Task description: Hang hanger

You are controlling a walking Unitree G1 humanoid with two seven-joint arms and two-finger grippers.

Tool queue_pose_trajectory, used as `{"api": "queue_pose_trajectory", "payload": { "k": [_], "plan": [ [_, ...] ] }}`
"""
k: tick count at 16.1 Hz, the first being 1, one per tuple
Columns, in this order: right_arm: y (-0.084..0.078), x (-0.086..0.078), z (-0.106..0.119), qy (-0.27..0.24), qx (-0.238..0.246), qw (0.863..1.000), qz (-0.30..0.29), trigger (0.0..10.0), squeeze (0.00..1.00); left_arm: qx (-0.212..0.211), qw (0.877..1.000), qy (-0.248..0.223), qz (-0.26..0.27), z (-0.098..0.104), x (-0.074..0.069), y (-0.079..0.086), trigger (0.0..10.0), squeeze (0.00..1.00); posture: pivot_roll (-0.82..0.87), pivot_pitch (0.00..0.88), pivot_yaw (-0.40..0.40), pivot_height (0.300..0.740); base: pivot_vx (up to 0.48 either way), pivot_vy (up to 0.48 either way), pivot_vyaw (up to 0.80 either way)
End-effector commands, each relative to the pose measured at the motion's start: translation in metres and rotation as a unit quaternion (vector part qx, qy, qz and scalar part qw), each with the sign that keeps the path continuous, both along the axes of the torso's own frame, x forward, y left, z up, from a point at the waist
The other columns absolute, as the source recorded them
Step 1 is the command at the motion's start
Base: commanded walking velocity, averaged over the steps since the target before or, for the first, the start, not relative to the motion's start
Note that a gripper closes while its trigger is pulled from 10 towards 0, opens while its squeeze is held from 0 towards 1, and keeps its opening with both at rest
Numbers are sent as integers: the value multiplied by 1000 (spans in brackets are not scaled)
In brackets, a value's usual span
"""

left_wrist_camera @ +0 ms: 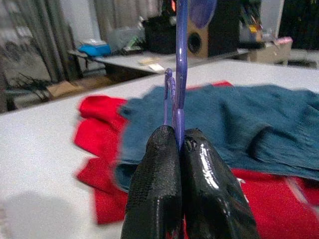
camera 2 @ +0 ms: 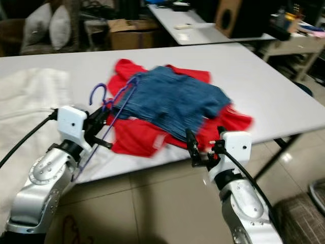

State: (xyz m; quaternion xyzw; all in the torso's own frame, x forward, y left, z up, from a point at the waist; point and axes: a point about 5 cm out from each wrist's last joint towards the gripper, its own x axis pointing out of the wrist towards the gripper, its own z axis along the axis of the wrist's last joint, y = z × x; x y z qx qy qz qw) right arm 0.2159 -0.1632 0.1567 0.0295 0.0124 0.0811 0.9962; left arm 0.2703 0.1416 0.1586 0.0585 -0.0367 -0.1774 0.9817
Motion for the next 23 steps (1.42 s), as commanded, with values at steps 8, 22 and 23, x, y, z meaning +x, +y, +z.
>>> {"api": "queue_pose_trajectory", "payload": {
  "k": [8, 22, 23],
  "plan": [
    [-2, 5, -2, 6, -43, 998, 51, 10000, 0, 0, 1000, -12, -4, 4, -6, 1, 10000, 0, -30, 15, -17, 740, 162, 0, 62],
    [-7, 1, -6, 22, -33, 998, 41, 10000, 0, -12, 999, 4, -53, -1, -11, -12, 10000, 0, -40, 25, -6, 740, 369, 0, -57],
    [-8, 1, -6, 19, -36, 998, 37, 10000, 0, -14, 998, 4, -55, -2, -11, -12, 10000, 0, -39, 26, -6, 740, 341, 0, -469]
  ]
}}
